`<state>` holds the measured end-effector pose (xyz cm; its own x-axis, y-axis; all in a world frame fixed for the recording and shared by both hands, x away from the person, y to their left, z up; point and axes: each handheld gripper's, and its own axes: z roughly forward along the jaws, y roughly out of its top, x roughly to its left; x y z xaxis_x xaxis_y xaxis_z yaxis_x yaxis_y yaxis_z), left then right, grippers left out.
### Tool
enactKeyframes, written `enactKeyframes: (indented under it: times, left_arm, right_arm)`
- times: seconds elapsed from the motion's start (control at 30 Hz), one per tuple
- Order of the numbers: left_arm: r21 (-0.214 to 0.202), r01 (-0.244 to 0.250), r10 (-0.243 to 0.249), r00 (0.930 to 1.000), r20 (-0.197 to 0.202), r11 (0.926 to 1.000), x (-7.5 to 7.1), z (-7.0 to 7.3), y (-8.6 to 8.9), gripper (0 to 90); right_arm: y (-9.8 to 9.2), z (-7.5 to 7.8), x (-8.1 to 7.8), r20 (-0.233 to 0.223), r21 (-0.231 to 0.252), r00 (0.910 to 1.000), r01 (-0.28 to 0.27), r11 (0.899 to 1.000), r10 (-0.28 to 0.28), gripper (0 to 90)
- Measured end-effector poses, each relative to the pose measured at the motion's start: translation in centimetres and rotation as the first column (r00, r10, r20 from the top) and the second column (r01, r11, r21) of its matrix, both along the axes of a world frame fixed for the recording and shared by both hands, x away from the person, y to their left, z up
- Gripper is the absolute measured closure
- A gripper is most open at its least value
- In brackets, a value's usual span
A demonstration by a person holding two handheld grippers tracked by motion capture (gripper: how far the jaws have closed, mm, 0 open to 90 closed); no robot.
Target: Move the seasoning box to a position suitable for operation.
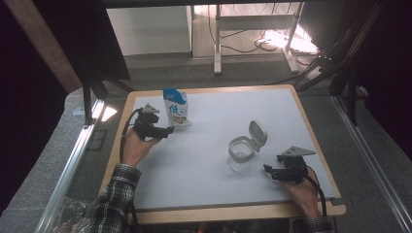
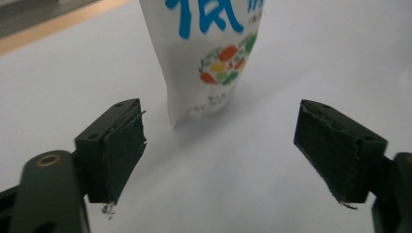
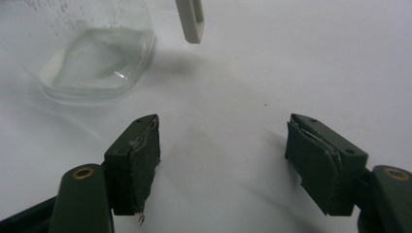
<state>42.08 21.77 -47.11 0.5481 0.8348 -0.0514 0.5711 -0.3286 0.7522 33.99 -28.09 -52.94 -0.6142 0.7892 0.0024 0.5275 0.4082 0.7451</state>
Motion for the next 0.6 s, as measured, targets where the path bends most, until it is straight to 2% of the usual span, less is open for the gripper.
enactKeyframes:
  times: [0.07,0.1,0.17,0.2,0.3,0.37,0.47,0.5,0.53,0.6]
  left_arm:
    - [0.018,-0.007,0.007,1.0,0.005,0.9998,0.4,0.2,0.0,22.2]
    - [0.022,-0.011,0.01,0.9999,0.009,0.9997,0.7,0.3,0.1,23.0]
    - [-0.013,-0.022,0.023,0.9992,0.034,0.9997,1.0,0.5,0.4,24.9]
    - [-0.02,-0.022,0.022,0.9994,0.027,0.9996,1.2,0.6,0.5,25.5]
    - [0.031,-0.021,0.02,0.9992,0.035,0.9993,1.8,0.9,0.5,27.3]
    - [0.004,-0.013,0.013,0.9994,0.031,0.9999,2.1,1.1,0.7,30.9]
    - [0.027,-0.002,0.0,0.999,0.044,0.9996,2.6,1.6,0.5,32.9]
    - [0.015,0.002,-0.003,0.9986,0.054,0.9999,2.7,1.8,0.6,34.0]
    - [0.006,0.01,-0.011,0.999,0.043,0.9999,2.8,2.0,0.6,34.4]
    - [0.037,0.024,-0.025,0.9987,0.044,0.999,3.2,2.2,0.4,35.8]
  right_arm:
    - [0.5,-0.1,-0.2,0.022,-0.043,0.9997,-0.001,0.999,0.002,28.2]
    - [0.5,-0.1,-0.2,0.026,-0.048,0.9997,0.002,0.999,-0.001,27.6]
    - [0.4,-0.1,-0.2,0.02,-0.041,0.9998,0.003,0.999,-0.002,27.6]
    - [0.5,-0.1,-0.2,0.021,-0.042,0.9998,0.003,0.999,-0.002,27.6]
    - [0.4,-0.1,-0.2,0.021,-0.041,0.9998,0.002,0.999,-0.002,27.6]
    - [0.5,-0.1,-0.2,0.02,-0.041,0.9998,0.003,0.999,-0.002,27.6]
    - [0.4,-0.1,-0.2,0.02,-0.041,0.9998,0.003,0.999,-0.002,27.6]
    - [0.5,-0.1,-0.2,0.021,-0.04,0.9998,0.003,0.999,-0.002,27.6]
    - [0.5,-0.1,-0.2,0.019,-0.04,0.9998,0.003,0.999,-0.002,27.6]
    - [0.4,-0.1,-0.2,0.02,-0.041,0.9998,0.002,0.999,-0.002,27.6]
